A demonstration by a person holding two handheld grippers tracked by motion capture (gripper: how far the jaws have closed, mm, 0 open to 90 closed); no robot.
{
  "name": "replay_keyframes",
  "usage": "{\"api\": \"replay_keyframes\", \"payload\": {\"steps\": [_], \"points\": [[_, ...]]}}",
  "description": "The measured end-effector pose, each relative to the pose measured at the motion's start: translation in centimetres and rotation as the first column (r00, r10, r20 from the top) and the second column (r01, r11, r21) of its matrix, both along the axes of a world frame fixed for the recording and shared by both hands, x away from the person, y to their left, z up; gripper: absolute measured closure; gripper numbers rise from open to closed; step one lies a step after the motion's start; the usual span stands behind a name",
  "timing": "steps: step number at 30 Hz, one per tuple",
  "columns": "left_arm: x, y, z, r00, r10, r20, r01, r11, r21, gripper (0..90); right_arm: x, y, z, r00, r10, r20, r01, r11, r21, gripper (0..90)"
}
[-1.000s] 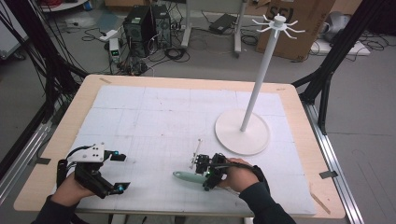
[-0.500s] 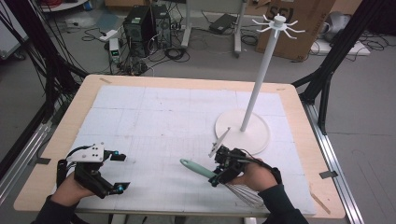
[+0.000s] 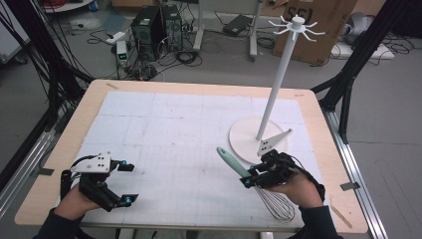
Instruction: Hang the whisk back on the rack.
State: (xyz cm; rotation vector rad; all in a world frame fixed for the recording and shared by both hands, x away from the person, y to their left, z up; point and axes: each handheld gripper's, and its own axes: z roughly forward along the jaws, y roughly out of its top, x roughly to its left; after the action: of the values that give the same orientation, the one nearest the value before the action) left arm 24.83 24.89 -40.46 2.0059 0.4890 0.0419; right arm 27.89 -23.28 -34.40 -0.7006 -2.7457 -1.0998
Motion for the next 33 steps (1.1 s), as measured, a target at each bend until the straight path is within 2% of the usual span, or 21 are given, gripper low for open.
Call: {"api": "replay_keyframes", "payload": {"steps": [6, 11, 13, 17, 24, 27, 30, 33], "points": [[0.0, 0.2, 0.1, 1.0, -0.002, 0.001, 0.002, 1.0, -0.01, 1.9, -0.2, -2.1, 1.5, 0.997, -0.063, 0.045, 0.058, 0.993, 0.107, 69.4], [0.0, 0.2, 0.1, 1.0, -0.002, 0.003, 0.002, 0.9999, -0.012, 1.9, -0.2, -4.5, 2.8, 0.9911, -0.112, 0.072, 0.094, 0.972, 0.215, 69.4], [0.0, 0.2, 0.1, 1.0, -0.002, 0.004, 0.002, 0.9999, -0.012, 1.9, -0.2, -5.3, 3.3, 0.9871, -0.14, 0.078, 0.117, 0.963, 0.244, 69.5], [0.0, 0.2, 0.1, 1.0, 0.001, 0.006, -0.001, 0.9999, -0.012, 1.9, -0.1, -6.7, 4.2, 0.979, -0.174, 0.107, 0.139, 0.952, 0.272, 69.4], [0.1, 0.1, 0.1, 1.0, 0.002, 0.005, -0.002, 0.9999, -0.016, 1.9, 0.3, -8.4, 6.0, 0.9574, -0.25, 0.145, 0.191, 0.924, 0.331, 69.4], [0.1, 0.2, 0.1, 1.0, -0.002, 0.006, 0.002, 0.9998, -0.019, 1.9, 0.4, -8.8, 7.0, 0.9428, -0.274, 0.19, 0.198, 0.918, 0.344, 69.4], [0.1, 0.2, 0.1, 1.0, 0.0, 0.005, 0.0, 0.9998, -0.02, 1.9, 0.8, -9.3, 8.1, 0.9306, -0.301, 0.208, 0.214, 0.908, 0.36, 69.4], [0.1, 0.2, 0.2, 0.9999, 0.0, 0.01, 0.0, 0.9998, -0.018, 1.9, 1.2, -10.0, 9.3, 0.9156, -0.337, 0.219, 0.236, 0.892, 0.385, 69.4]]}}
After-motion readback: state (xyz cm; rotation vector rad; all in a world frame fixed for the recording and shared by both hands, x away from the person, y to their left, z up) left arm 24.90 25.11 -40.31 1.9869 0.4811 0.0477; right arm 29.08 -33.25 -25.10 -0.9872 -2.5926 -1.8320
